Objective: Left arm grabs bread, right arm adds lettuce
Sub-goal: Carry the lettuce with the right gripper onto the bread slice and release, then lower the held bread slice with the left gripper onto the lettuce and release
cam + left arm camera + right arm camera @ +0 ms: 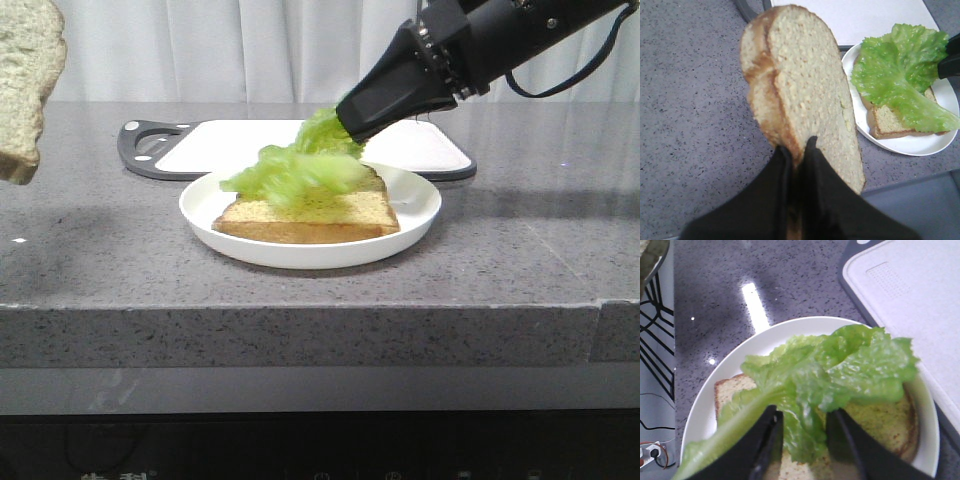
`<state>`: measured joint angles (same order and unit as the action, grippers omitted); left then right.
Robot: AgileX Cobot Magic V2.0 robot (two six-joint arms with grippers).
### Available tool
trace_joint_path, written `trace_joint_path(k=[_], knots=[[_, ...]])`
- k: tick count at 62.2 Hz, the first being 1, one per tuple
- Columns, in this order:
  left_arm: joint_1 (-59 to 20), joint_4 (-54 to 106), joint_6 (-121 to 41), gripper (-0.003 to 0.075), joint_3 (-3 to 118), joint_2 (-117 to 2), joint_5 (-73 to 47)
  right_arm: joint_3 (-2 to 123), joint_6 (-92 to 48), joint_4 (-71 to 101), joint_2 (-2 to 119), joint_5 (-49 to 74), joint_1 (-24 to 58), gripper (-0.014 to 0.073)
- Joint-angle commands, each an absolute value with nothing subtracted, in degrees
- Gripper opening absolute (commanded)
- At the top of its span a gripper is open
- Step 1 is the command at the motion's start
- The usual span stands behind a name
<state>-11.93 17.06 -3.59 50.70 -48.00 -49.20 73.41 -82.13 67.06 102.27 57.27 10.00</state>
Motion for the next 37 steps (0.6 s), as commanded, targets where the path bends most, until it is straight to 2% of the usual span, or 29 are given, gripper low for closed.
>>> trace_joint_path(k=[1,20,28,37], knots=[[-11.7,18.28,-3.16,-0.002,52.25,-47.55,-45.26,74.59,-80.87,68.58,99.5,56.71,10.0,0.0424],[-11.7,20.05,-3.38,-0.002,52.25,-47.55,-44.45,75.24,-69.55,53.66,94.84,52.74,9.94,0.0438],[-11.8,28.45,-8.85,-0.002,52.25,-47.66,-41.66,75.24,-58.84,46.38,90.19,51.57,9.94,0.0438],[-11.8,45.17,-21.29,-0.002,52.25,-50.43,-41.3,74.97,-43.28,40.31,83.64,51.69,9.94,0.0436]])
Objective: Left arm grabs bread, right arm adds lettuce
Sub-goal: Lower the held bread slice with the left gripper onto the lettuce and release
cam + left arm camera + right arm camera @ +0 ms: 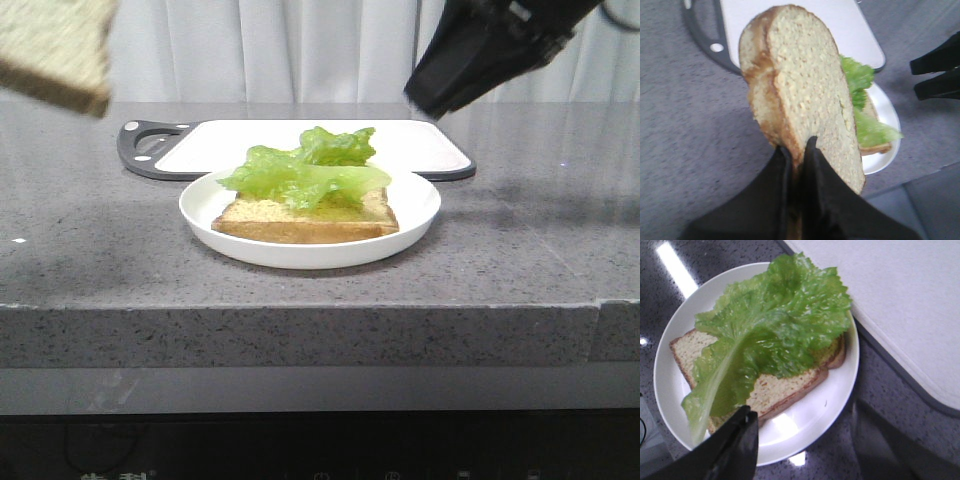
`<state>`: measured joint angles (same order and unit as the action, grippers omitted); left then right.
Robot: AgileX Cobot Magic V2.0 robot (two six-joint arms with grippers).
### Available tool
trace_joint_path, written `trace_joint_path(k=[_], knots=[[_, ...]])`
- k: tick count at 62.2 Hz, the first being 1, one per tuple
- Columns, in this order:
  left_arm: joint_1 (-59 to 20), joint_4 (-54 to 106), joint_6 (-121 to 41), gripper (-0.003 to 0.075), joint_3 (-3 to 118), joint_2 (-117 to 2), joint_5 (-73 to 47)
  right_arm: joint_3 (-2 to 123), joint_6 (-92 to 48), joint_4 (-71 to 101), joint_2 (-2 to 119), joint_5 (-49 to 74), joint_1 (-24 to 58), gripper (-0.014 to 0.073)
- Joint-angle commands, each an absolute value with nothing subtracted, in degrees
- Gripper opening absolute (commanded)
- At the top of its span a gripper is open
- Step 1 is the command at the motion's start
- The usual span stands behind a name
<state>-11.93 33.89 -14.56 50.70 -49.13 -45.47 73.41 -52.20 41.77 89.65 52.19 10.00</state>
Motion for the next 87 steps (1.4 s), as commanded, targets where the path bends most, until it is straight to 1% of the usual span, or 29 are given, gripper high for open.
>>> trace_joint_path(k=[1,7,12,17,22,32,48,62,74,76,80,81,86,87], knots=[[-11.8,46.69,-22.43,-0.002,52.25,-50.84,-41.45,74.9,-41.99,40.0,82.96,51.69,9.94,0.0435],[-11.8,59.61,-32.1,-0.002,52.25,-54.73,-41.97,73.59,-35.35,38.01,77.27,52.74,9.94,0.0436],[-11.8,69.71,-40.22,-0.002,52.25,-58.11,-44.05,71.41,-34.36,37.71,72.99,53.44,9.94,0.0435],[-11.8,75.98,-46.18,-0.002,52.69,-62.16,-46.18,68.35,-34.31,37.71,68.01,53.44,9.94,0.0435],[-11.8,79.55,-48.55,-0.002,53.99,-66.32,-47.62,65.42,-34.35,37.71,64.34,53.19,9.94,0.0435],[-11.8,83.46,-51.27,-0.002,57.04,-75.69,-51.17,60.89,-34.35,37.33,58.9,52.41,9.94,0.0435],[-12.13,85.14,-51.36,-0.002,61.85,-87.28,-55.68,57.06,-34.35,37.16,57.97,51.1,9.94,0.0435],[-13.21,85.56,-51.36,-0.002,62.8,-92.78,-57.39,56.09,-34.35,35.91,57.97,49.91,9.94,0.0435],[-13.21,85.44,-51.36,-0.0014,62.8,-93.43,-58.07,56.09,-34.35,35.6,57.97,49.76,9.94,0.0435],[-13.21,85.44,-51.48,0.0003,62.8,-93.43,-58.54,56.09,-34.35,35.6,57.97,49.76,9.94,0.0435],[-13.21,85.25,-51.48,0.0083,62.8,-93.43,-58.82,56.09,-34.35,35.6,57.97,49.74,9.94,0.0435],[-13.21,85.14,-51.48,0.0119,62.8,-93.43,-58.82,56.09,-34.35,35.6,57.97,49.74,9.94,0.0435],[-13.21,84.42,-51.48,0.0254,62.8,-93.43,-58.82,56.09,-34.35,35.49,57.97,49.72,9.94,0.0435],[-13.21,84.28,-51.48,0.0293,62.8,-93.43,-58.82,56.09,-34.35,35.43,57.97,49.72,9.94,0.0435]])
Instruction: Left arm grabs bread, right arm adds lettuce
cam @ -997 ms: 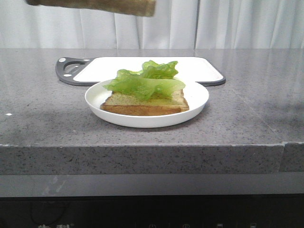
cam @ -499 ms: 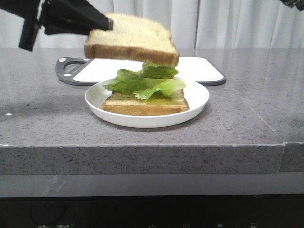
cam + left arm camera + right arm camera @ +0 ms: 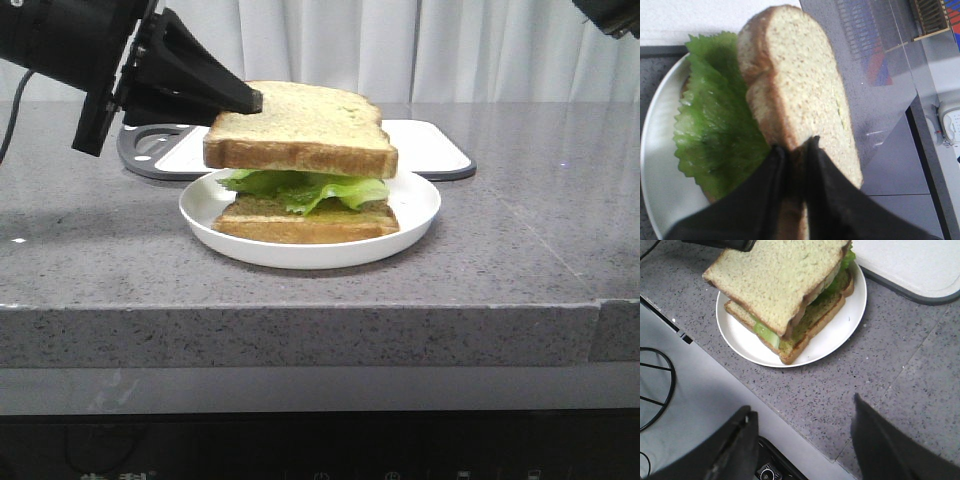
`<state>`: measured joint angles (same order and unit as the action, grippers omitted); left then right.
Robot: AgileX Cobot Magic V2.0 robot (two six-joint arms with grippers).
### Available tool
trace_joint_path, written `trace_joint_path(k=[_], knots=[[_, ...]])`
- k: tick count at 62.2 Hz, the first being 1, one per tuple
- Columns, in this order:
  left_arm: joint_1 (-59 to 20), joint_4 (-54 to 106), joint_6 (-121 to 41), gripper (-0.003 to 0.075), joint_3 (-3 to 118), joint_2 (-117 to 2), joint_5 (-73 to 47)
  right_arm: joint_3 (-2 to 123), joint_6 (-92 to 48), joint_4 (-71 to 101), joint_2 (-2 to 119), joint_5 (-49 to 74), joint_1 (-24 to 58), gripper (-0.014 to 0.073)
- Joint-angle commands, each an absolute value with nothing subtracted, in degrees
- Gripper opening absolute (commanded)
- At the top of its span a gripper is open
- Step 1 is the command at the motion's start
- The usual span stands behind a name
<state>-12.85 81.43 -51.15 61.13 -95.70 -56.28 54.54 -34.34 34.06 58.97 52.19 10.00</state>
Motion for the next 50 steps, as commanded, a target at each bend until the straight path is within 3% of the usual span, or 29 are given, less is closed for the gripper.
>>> trace_joint_path(k=[1,4,9,30,50], knots=[[-13.21,84.25,-51.48,0.0317,62.8,-93.43,-58.82,56.09,-34.29,35.29,57.97,49.72,9.94,0.0435],[-13.13,84.11,-51.48,0.0386,62.8,-93.43,-58.82,56.09,-33.8,34.81,57.97,49.77,9.94,0.0435],[-12.86,82.27,-51.48,0.0435,63.03,-93.17,-59.03,56.54,-31.19,33.07,57.91,50.33,9.94,0.0435],[-12.86,61.23,-41.21,0.0435,66.3,-81.99,-54.86,61.63,-12.86,15.34,56.87,59.45,9.94,0.0435],[-12.86,23.33,-15.31,0.042,65.67,-63.58,-50.63,58.66,-2.79,8.13,48.37,56.61,9.94,0.0435]])
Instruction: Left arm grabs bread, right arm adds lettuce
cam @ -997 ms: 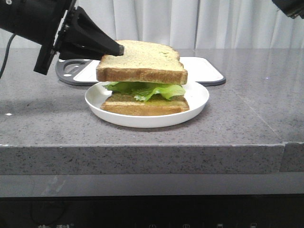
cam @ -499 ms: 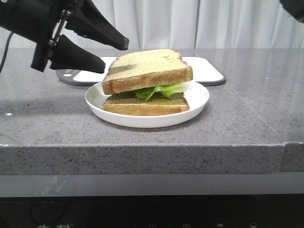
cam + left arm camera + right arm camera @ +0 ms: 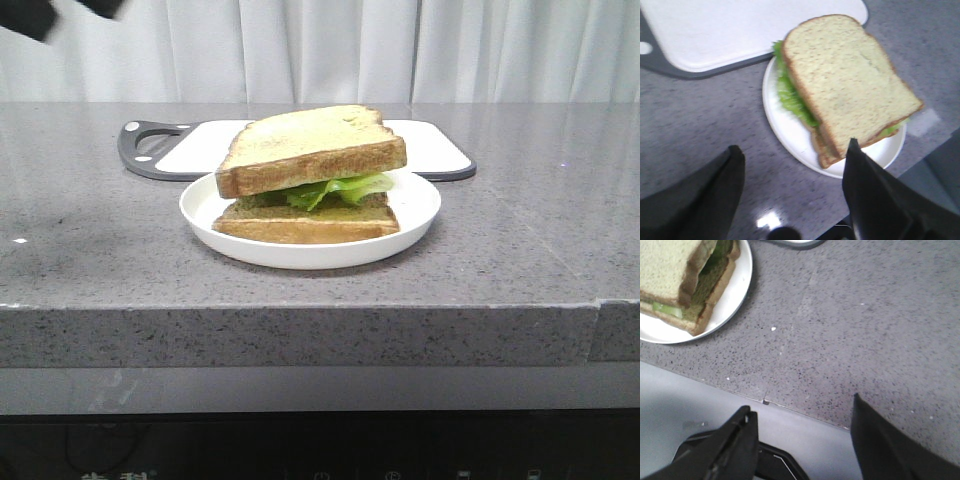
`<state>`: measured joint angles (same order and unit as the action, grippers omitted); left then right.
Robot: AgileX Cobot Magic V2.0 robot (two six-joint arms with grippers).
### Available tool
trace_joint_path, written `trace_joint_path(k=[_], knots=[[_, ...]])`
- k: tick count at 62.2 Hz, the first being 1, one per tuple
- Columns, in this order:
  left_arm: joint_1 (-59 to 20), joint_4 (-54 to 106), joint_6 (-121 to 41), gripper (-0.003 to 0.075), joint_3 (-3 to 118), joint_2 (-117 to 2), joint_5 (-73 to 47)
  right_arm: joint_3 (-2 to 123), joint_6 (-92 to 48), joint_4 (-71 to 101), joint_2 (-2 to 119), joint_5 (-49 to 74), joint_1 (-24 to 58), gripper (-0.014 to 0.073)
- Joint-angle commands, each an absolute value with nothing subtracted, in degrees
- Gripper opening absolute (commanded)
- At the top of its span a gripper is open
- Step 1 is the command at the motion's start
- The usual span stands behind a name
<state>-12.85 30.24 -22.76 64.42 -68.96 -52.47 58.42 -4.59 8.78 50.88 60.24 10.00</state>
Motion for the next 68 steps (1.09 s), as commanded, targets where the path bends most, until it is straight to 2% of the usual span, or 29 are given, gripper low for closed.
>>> trace_joint_path(k=[1,15,27,40,45,53,62,68], knots=[[-12.86,21.72,-13.92,0.042,65.32,-62.76,-50.63,58.36,-2.68,8.13,47.79,56.6,9.94,0.0435],[-12.86,3.88,0.0,0.042,55.91,-48.56,-49.38,53.75,-2.21,8.13,41.26,55.21,9.94,0.0435],[-12.86,1.32,1.17,0.042,46.12,-36.04,-45.83,51.41,-2.21,8.13,35.46,54.54,9.94,0.0435],[-12.86,0.85,1.17,0.042,39.2,-27.88,-41.12,48.74,-2.21,8.13,31.74,52.26,9.94,0.0433],[-12.86,0.72,1.17,0.0407,38.02,-26.96,-40.44,48.18,-2.21,8.13,31.55,51.83,9.94,0.0381],[-12.86,0.72,1.26,0.029,37.15,-26.96,-39.35,48.18,-2.21,8.13,31.61,51.71,9.94,0.0218],[-12.86,0.72,1.26,0.0083,37.15,-26.96,-37.79,48.18,-2.21,8.13,31.61,51.53,9.94,0.0023],[-12.86,0.72,1.26,-0.0019,37.15,-26.96,-36.39,48.18,-2.21,8.13,31.61,51.53,9.94,-0.008]])
